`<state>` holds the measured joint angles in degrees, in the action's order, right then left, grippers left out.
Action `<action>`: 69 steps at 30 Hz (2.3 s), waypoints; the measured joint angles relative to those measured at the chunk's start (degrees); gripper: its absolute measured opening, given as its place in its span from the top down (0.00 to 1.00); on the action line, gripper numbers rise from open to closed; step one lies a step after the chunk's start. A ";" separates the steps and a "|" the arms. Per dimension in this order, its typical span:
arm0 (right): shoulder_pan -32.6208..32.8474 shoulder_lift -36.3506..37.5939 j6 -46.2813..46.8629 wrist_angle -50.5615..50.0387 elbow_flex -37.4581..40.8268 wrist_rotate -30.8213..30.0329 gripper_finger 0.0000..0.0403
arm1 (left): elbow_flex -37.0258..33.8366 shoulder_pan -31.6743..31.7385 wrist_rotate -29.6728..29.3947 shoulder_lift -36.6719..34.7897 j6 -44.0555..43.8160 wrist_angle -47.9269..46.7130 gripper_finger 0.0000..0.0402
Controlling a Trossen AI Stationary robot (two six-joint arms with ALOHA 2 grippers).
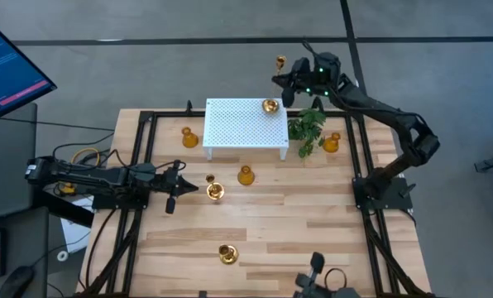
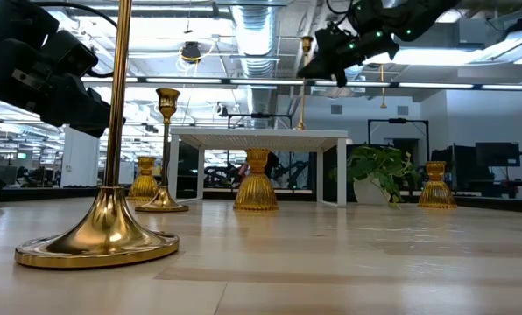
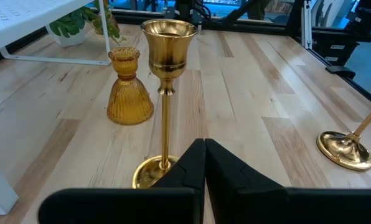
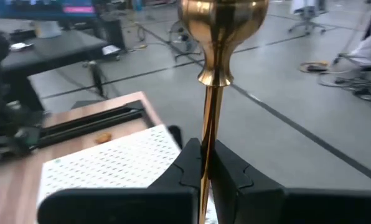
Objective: Pick & Place candle stick holders
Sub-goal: Put the top right gold candle holder on the shelf, then put the right gold vase on the shelf
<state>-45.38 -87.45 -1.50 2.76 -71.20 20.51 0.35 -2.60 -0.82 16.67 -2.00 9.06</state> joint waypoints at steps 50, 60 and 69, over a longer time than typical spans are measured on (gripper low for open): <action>0.34 -3.19 1.01 -0.58 0.18 -5.43 0.96 | 0.00 -0.01 -0.01 0.00 0.02 0.00 0.98; 0.21 0.76 -3.50 -7.89 0.31 -5.46 0.71 | 0.00 -0.01 -0.01 0.00 0.01 0.00 0.98; -0.96 6.98 -3.56 -17.42 0.33 -5.58 0.52 | -0.01 -0.01 0.00 0.00 0.02 -0.02 0.98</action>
<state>-46.34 -80.47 -5.06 -14.65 -70.87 14.93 0.34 -2.61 -0.82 16.67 -1.98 9.04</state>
